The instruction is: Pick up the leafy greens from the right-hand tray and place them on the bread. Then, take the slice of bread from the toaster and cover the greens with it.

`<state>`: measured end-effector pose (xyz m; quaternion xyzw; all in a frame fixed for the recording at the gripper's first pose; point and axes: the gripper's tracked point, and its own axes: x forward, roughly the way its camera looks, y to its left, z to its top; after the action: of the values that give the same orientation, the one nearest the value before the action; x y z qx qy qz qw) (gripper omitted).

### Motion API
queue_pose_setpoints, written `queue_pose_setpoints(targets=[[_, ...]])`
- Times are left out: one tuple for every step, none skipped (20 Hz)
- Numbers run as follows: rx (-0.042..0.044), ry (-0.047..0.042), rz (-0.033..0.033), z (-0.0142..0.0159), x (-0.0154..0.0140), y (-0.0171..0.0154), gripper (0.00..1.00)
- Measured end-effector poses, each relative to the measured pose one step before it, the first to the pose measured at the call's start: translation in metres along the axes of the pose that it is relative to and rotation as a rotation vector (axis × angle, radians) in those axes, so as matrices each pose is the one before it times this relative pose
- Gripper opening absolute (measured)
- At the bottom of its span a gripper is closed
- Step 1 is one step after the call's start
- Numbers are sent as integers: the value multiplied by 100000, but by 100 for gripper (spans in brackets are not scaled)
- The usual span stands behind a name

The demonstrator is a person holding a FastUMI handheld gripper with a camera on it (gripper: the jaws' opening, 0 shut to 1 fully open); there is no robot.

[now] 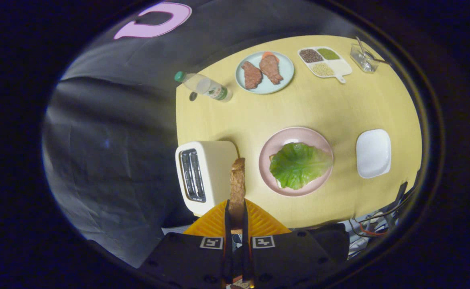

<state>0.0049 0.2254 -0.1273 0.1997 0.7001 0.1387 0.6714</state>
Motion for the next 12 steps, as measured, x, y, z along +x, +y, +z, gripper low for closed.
queue_pose_setpoints(targets=[[404, 1182, 799, 100, 842, -1148, 12], [791, 877, 1237, 199, 988, -966, 12], [919, 381, 1885, 274, 909, -783, 12], [826, -63, 1963, 387, 790, -649, 12], [42, 217, 1909, 390, 822, -688, 12], [-726, -231, 313, 437, 792, -1063, 12], [-276, -873, -1047, 484, 836, -1376, 12], [103, 304, -508, 115, 734, -1028, 12], [385, 312, -761, 126, 640, -1090, 12], [262, 883, -466, 19, 539, -869, 12], [576, 99, -1084, 101, 481, -1056, 12], [68, 179, -1358, 87, 313, -842, 12]])
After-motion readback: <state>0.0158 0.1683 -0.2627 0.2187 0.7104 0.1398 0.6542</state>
